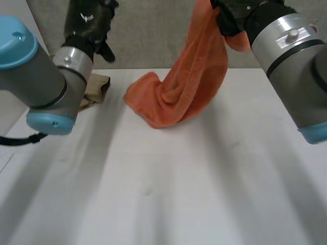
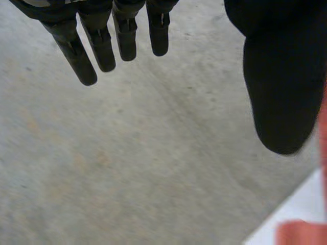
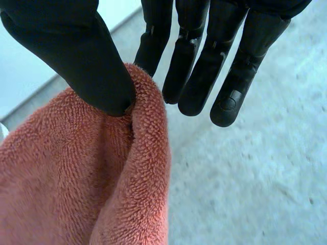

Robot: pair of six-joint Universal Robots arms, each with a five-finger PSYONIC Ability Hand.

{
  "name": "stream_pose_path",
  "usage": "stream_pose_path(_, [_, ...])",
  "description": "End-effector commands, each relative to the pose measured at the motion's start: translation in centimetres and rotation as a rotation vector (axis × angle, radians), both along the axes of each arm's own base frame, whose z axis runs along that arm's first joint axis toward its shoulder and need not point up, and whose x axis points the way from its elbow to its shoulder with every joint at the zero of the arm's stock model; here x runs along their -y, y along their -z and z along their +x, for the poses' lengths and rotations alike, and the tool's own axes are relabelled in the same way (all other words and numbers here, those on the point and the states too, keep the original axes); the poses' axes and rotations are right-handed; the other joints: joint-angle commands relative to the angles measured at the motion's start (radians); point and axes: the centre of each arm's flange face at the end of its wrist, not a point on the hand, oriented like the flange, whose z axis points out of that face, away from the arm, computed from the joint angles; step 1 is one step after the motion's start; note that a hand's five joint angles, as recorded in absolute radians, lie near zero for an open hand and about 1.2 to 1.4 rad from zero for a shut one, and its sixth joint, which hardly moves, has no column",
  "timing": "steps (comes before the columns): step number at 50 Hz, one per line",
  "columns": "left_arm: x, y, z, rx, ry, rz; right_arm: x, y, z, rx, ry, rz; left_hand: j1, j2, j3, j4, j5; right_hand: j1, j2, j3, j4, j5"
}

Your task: Fold the laundry.

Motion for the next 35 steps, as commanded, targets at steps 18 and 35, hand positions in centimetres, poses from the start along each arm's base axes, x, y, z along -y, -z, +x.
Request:
stream_pose_path(18, [0.6,16.9,-1.8,0.187,0.198,0.41,-5.4,-3.4,-2.1,-0.022,-0.089,-0.03,-0.06,-0.06,-0.058,-0.055,-0.047,0.413,0.219,0.216,0.212,0.237])
stream_pose_path(35, [-3.9,19.4,-3.4,0.286,0.438,0.483,-5.6,-3.2,-2.3,-0.029,-0.08,-0.011,-0.027,-0.028,-0.026,-0.023,-0.015,0.413,0.219,0.216,0.212,0.237])
